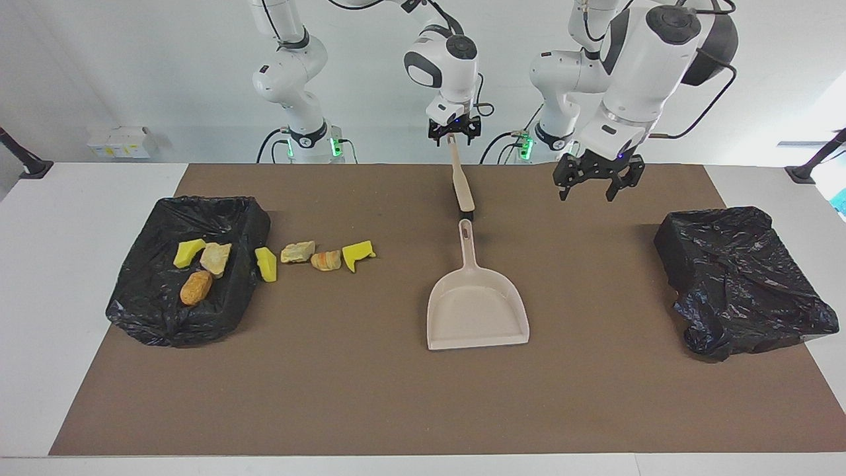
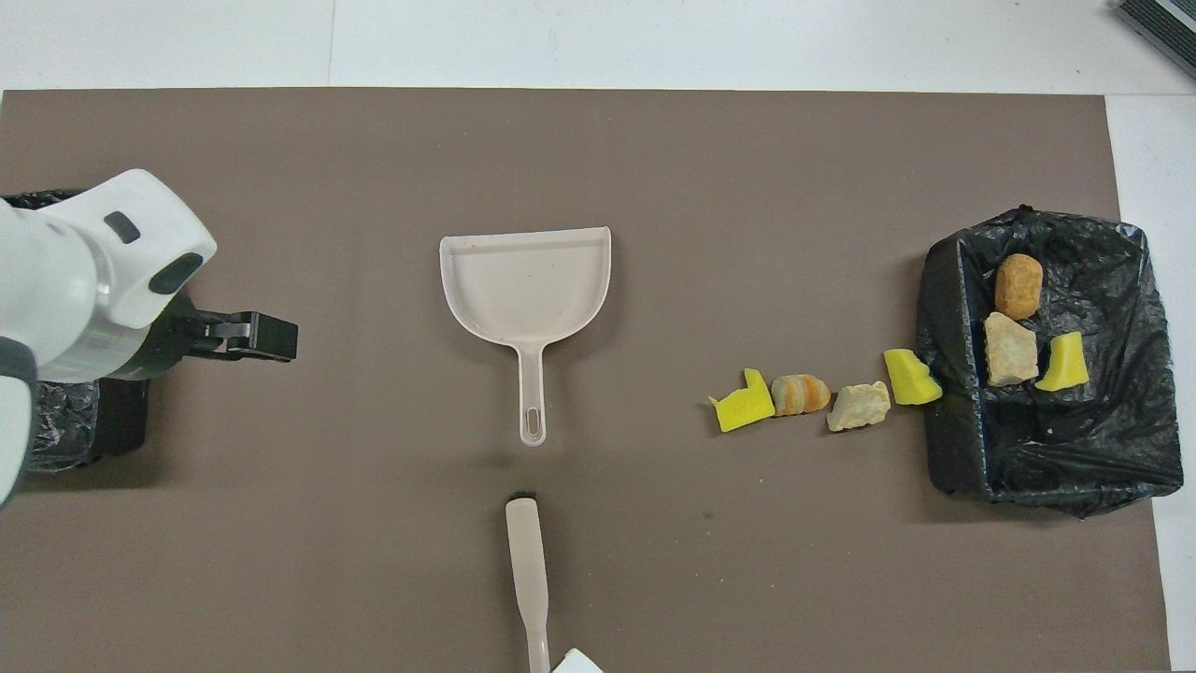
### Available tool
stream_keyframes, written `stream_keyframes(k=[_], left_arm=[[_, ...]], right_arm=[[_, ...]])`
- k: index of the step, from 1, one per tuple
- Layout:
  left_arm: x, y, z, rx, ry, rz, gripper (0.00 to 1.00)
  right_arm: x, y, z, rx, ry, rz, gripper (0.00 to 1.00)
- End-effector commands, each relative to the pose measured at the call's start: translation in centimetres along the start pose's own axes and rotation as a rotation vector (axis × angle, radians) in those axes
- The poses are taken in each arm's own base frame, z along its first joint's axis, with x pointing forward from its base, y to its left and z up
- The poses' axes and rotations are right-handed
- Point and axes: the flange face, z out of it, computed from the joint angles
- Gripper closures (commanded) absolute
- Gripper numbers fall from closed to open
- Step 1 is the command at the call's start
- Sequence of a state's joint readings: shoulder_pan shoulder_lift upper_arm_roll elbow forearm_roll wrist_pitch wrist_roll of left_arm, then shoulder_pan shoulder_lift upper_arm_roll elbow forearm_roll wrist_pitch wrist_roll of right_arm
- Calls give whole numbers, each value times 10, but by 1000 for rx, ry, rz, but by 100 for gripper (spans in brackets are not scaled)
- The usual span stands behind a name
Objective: Sweep and dump trash in bin
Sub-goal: 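Reach the left gripper to the dustpan handle and grasp it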
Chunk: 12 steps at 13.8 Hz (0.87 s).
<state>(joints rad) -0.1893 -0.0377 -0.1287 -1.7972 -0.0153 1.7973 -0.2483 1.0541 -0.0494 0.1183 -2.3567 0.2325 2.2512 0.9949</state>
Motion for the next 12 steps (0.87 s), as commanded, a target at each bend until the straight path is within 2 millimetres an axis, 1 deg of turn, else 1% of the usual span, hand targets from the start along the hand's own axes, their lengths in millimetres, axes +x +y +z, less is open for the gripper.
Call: stream_keyframes(k=[1,3,4,5,7,8,9,10,11,12], left_arm=[[0,41,32,-18,8,-49,0],[2,64,59,-36,38,-62,0],[5,70,75,-40,40,-58,0],[6,85,89,-45,39,-65,0],[5,118,119,-62,47,-118,0],[4,127,129,-69,51,-127,0],[4,129,138,-68,47,-130,0],[-10,142,151,-61,32,-120,0],[-20,151,163,-66,36,-128,0],[-24,152,173,-73,48,-149,0]], right_arm=[[0,5,0,24,-2,-46,12],[3,4,1,32,4,-62,12],[5,3,8,28,2,-69,12],[7,2,11,36,9,-74,14],[7,2,12,35,9,-92,27],[7,2,12,34,8,-92,33],[8,1,11,36,9,-91,38],[9,2,12,34,9,-90,43],[10,1,11,37,10,-91,50],[12,-1,12,36,9,-91,51]])
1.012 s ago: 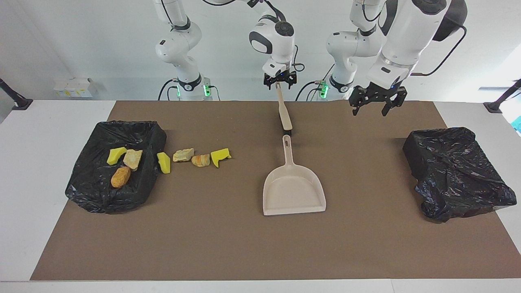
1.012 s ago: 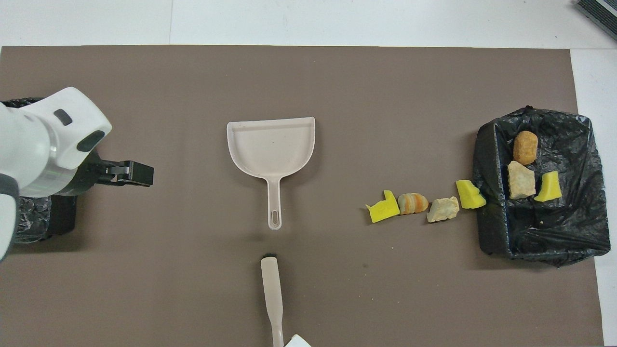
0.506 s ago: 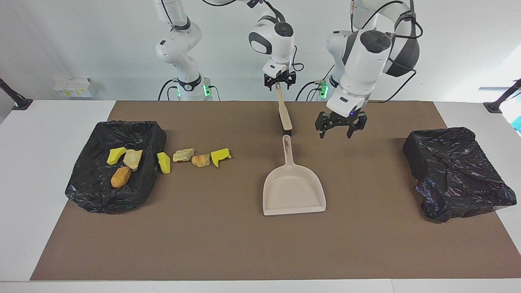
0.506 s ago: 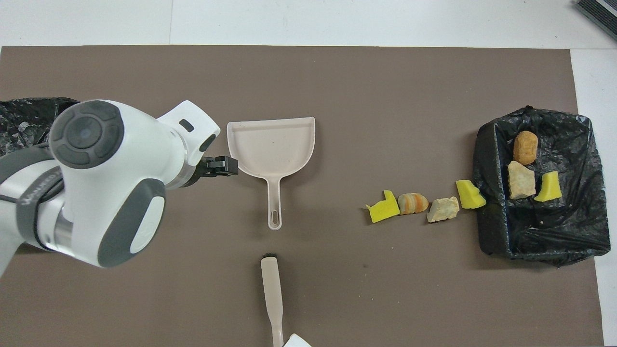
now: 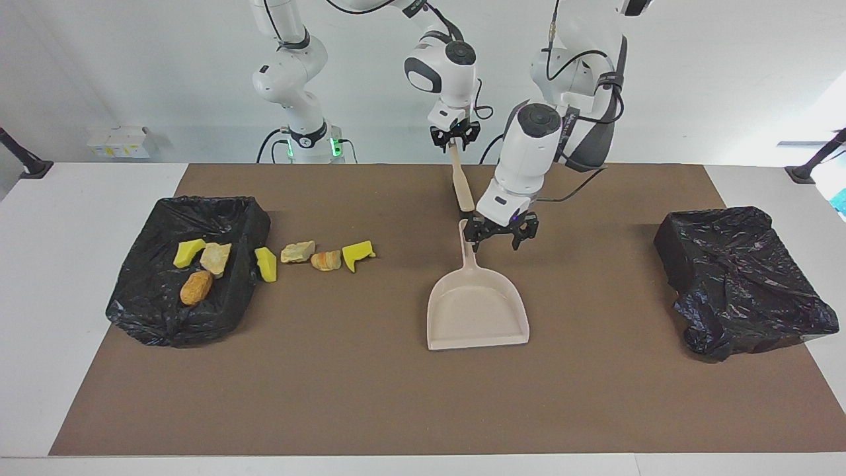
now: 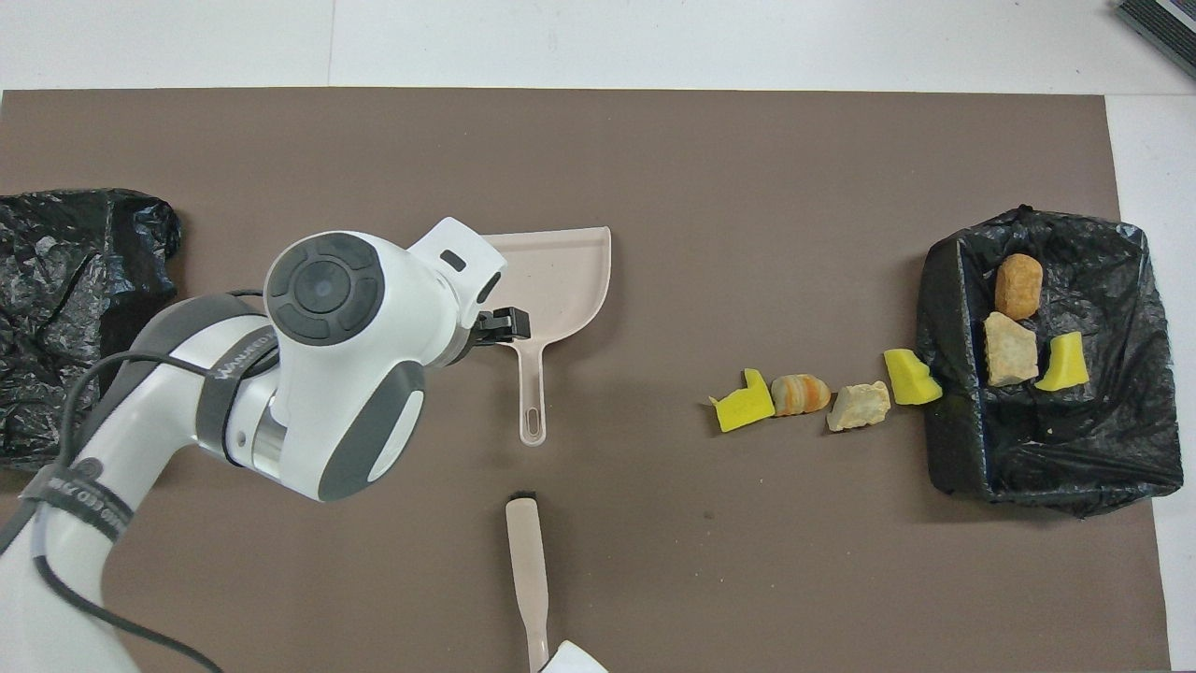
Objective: Sweep and dump trash in bin
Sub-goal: 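Reach the left gripper to the dustpan handle and grasp it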
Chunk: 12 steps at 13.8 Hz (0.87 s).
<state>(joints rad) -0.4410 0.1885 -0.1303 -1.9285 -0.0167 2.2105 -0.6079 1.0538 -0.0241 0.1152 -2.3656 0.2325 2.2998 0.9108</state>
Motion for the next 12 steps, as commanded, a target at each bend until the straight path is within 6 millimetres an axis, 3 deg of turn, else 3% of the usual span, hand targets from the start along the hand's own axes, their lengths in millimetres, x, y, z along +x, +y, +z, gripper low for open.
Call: stream_keyframes(k=[1,2,4,10,11,12], left_arm=[[-21,4,19,-15,22,-25,0],[-24,5,21,-14,20,-22,0],[-40,13,33,-7,7,2,0],[-42,12,39,-12,13,12,1],[-42,13,38,-14,15,17,28],[-40,13,37,-17,19,17,44]], right_arm=[[6,0,1,23,-1,-26,58],[5,1,0,18,-2,-33,76],[2,7,-7,-4,-20,-24,100],[30,93,-107,-31,-75,91,100],[37,108,-115,-32,-84,126,100],[44,121,-120,-39,-95,155,100]])
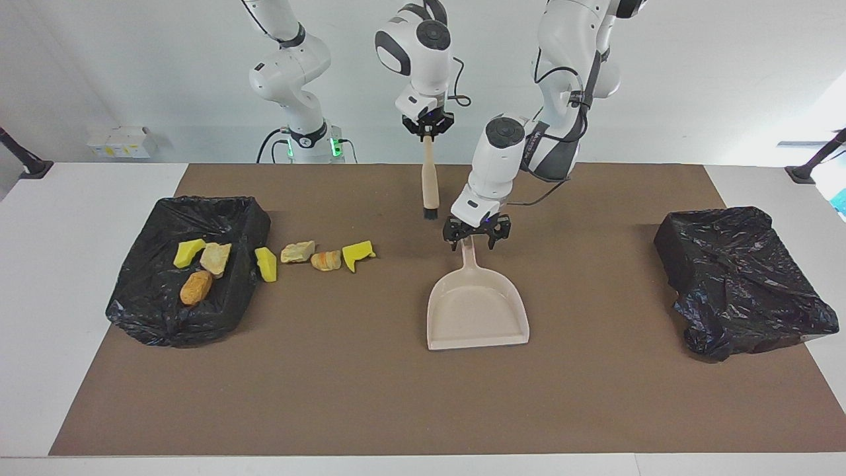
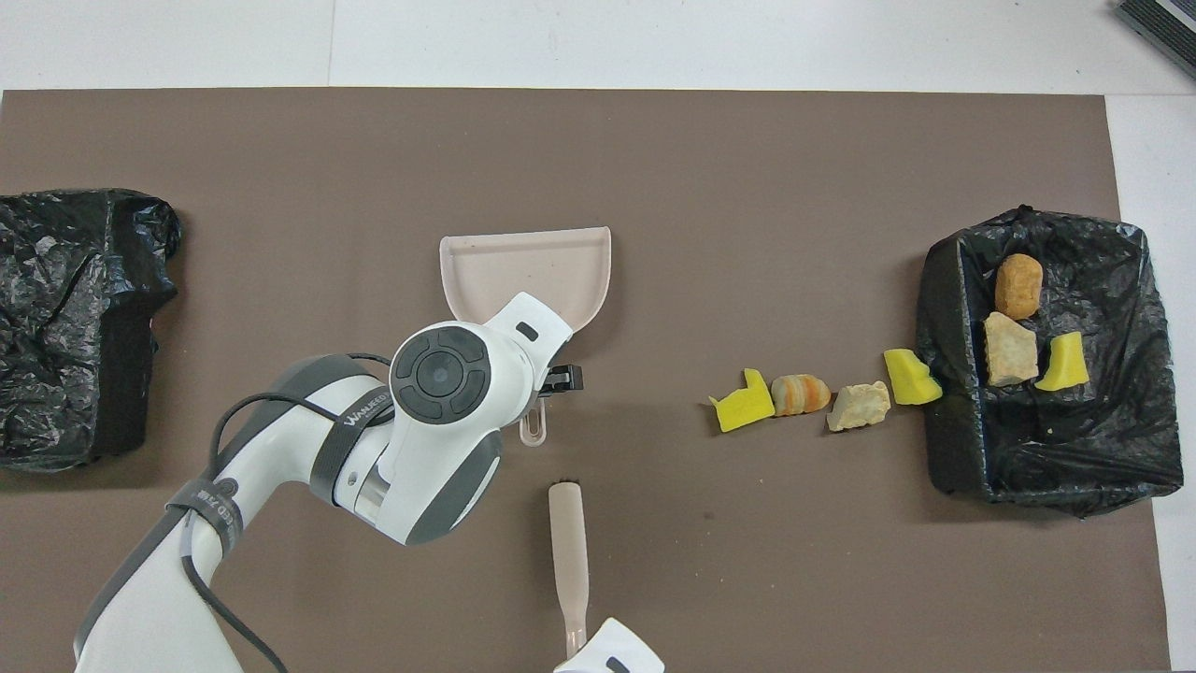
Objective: Sweep and dump trash in bin
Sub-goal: 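Grasp the brush with the right gripper while the left gripper lifts the dustpan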
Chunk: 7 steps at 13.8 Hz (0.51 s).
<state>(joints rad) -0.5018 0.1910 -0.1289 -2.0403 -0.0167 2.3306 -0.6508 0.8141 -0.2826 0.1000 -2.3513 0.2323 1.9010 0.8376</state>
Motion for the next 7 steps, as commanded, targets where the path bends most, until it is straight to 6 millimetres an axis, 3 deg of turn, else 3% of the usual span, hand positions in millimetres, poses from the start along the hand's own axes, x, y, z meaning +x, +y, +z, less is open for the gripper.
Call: stream_keyframes(k=[1,2,5,7], left_arm=[[-4,-3,-3,-10,18,2,57],[-5,-3,-2,-7,14,4,63],[-2,-2,-4,-12,20,2,99],[-2,-2,-4,-10,19,5,100]], right_arm=[[13,31,-13,1,-14,39,100],[21,40,-17,-3,-15,56,100],[58,78,-41,-52,-5,88,100],[85,118,-52,-121,12,64,100]])
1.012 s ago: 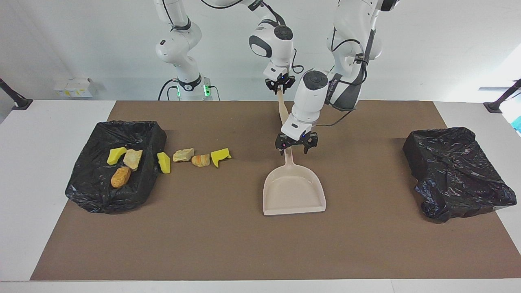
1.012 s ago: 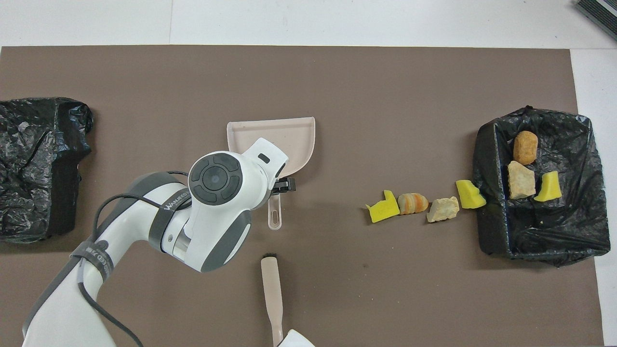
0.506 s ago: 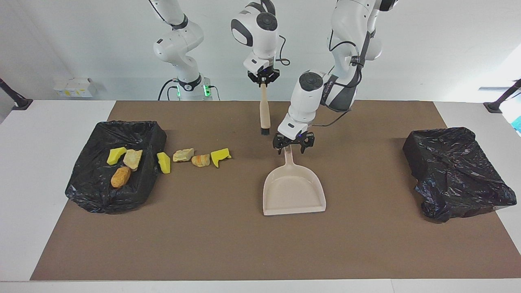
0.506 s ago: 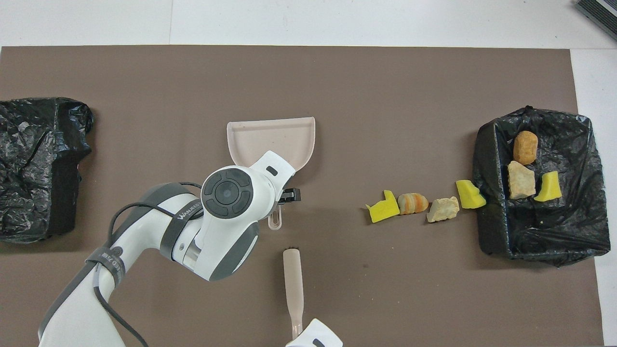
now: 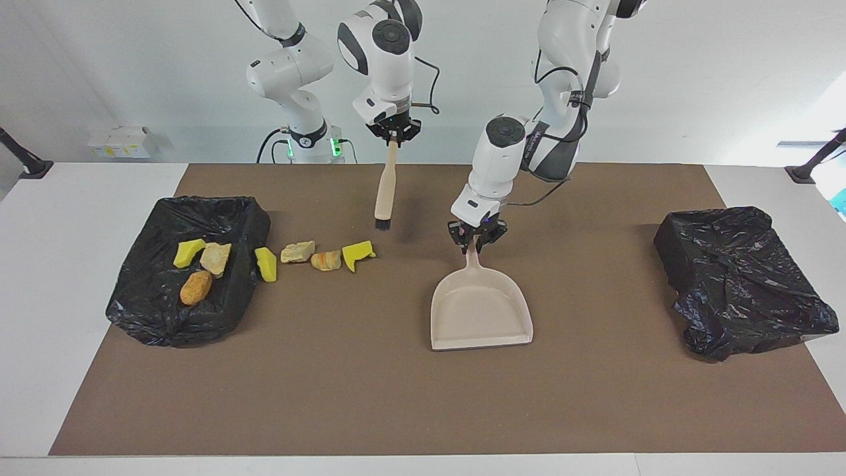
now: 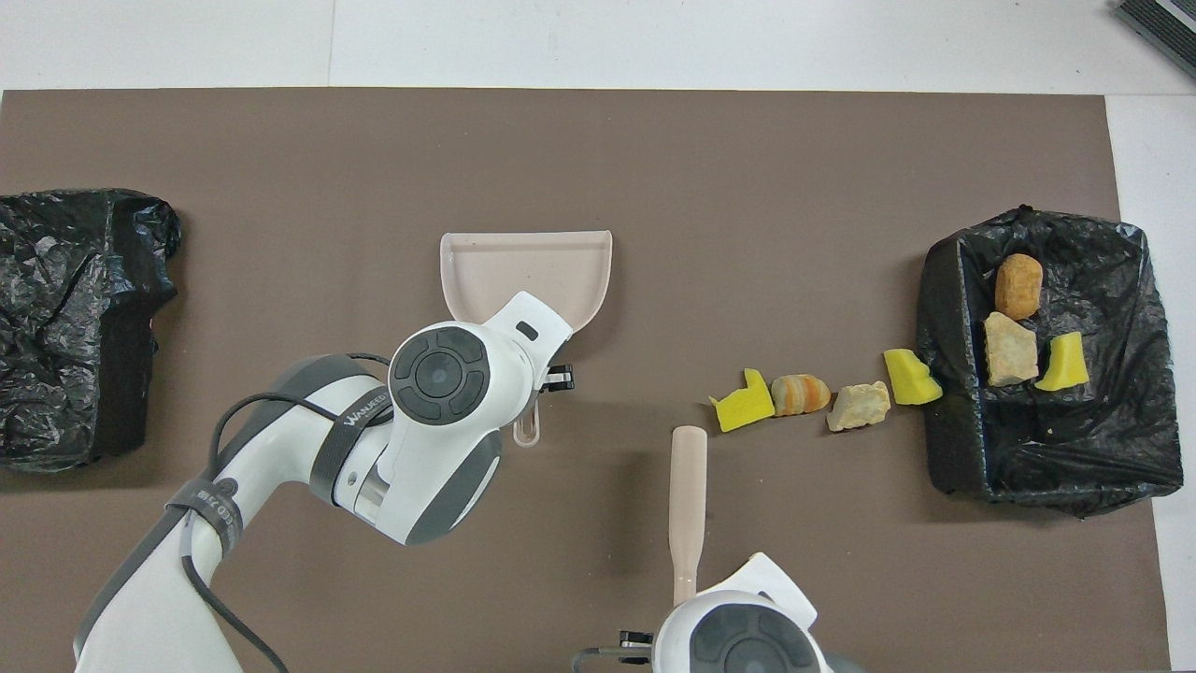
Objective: Sweep and dump trash in bin
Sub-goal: 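Grasp the brush with the right gripper while the left gripper lifts the dustpan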
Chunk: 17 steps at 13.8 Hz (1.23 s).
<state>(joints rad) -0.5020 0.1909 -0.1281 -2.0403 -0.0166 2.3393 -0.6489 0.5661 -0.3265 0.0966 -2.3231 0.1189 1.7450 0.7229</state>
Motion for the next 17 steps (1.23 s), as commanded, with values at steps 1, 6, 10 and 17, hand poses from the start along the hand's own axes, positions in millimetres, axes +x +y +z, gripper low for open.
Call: stream_keyframes(k=[1,6,10,17], left_arm=[[-1,-3,-4,3,11,19,100],[14,-20,-18,37,-35,367,100],[27,-53,-37,53,-86,584,100],[63,-128,-74,26,-141,1138,100]], right_arm=[[41,49,-12,-74,23,-32,100],[110,127,5,-185,71,-58,100],[130,146,25,-389,115,-102,100],[152,197,53,-424,93,-141,100]])
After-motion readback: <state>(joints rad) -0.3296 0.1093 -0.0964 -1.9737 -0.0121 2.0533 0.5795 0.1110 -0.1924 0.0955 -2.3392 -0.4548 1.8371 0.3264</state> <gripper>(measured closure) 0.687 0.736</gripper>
